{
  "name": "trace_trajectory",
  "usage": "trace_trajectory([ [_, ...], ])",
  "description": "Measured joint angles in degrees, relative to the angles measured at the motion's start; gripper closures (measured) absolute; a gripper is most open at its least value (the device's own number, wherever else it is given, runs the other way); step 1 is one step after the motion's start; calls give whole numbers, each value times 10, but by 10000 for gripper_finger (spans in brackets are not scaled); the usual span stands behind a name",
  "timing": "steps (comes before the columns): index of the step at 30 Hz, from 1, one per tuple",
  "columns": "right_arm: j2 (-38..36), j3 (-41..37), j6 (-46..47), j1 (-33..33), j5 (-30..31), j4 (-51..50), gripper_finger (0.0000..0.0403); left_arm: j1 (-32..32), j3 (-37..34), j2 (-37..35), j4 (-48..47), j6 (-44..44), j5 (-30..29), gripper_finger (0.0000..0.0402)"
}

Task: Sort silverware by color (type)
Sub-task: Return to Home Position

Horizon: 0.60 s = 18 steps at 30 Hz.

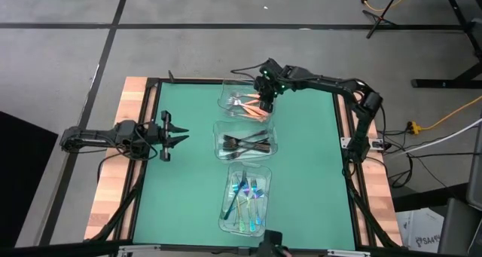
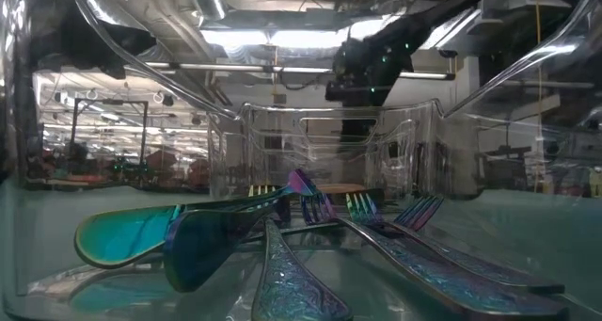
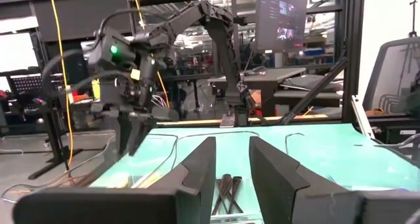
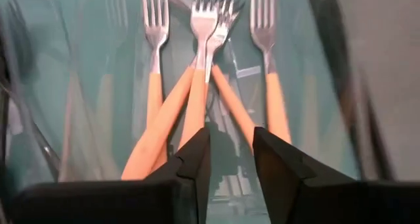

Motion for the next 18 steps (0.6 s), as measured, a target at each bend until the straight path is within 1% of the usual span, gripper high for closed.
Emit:
trace_trajectory([
  [5,-27,48,0,26,23,-45,316,0,0,0,0,0,0,315],
  [9,-65,82,0,60,32,-84,329,0,0,0,1,0,0,315],
  [14,-138,95,0,117,41,-128,348,0,0,0,1,0,0,315],
  [18,-207,95,15,179,84,-172,366,0,0,0,2,0,0,315],
])
